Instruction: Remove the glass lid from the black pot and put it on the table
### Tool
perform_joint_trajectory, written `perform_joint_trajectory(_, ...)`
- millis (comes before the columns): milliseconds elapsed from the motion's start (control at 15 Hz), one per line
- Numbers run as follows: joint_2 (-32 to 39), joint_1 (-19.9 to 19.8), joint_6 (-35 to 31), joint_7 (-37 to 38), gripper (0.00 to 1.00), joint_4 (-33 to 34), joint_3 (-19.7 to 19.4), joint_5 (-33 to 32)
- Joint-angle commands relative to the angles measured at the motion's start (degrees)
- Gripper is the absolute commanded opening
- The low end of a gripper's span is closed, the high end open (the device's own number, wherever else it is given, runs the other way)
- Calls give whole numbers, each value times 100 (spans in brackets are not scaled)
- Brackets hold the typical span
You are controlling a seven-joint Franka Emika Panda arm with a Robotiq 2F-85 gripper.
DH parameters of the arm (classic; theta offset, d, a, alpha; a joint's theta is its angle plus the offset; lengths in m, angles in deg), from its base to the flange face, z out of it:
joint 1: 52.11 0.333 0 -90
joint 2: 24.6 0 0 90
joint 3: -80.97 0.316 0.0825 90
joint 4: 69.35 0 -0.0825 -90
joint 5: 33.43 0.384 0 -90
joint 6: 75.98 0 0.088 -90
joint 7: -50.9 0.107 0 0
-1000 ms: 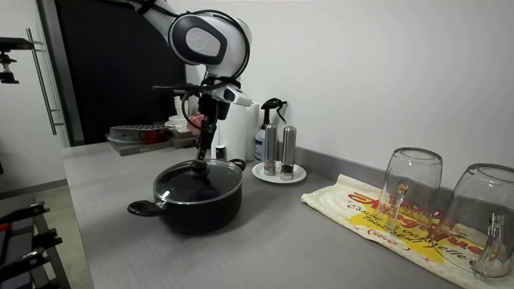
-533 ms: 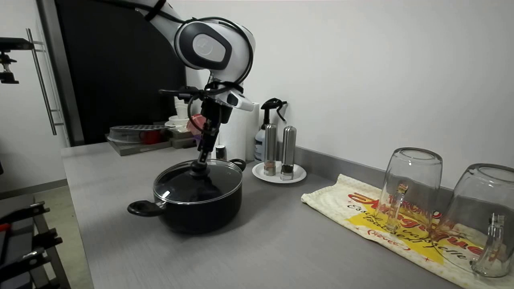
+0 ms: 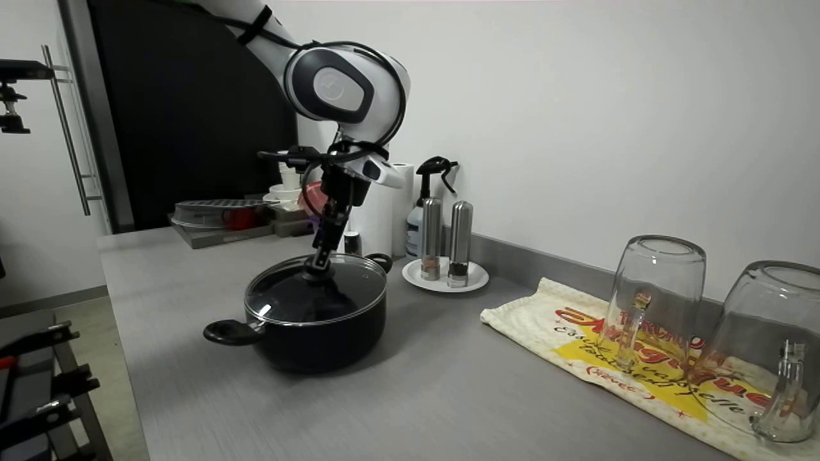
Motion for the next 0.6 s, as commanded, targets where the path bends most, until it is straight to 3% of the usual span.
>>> perform_joint_trajectory(0, 125, 23, 260, -133, 100, 204, 19, 152)
perform_joint_trajectory(67, 132, 29, 272, -149, 100, 207, 25, 136)
perform_joint_trajectory(133, 133, 31, 247, -192, 75, 197, 35, 117)
perform_joint_trajectory(267, 154, 37, 260, -226, 68, 216, 43, 109)
perform_joint_trajectory(533, 148, 33, 257, -291, 37, 214, 49, 111)
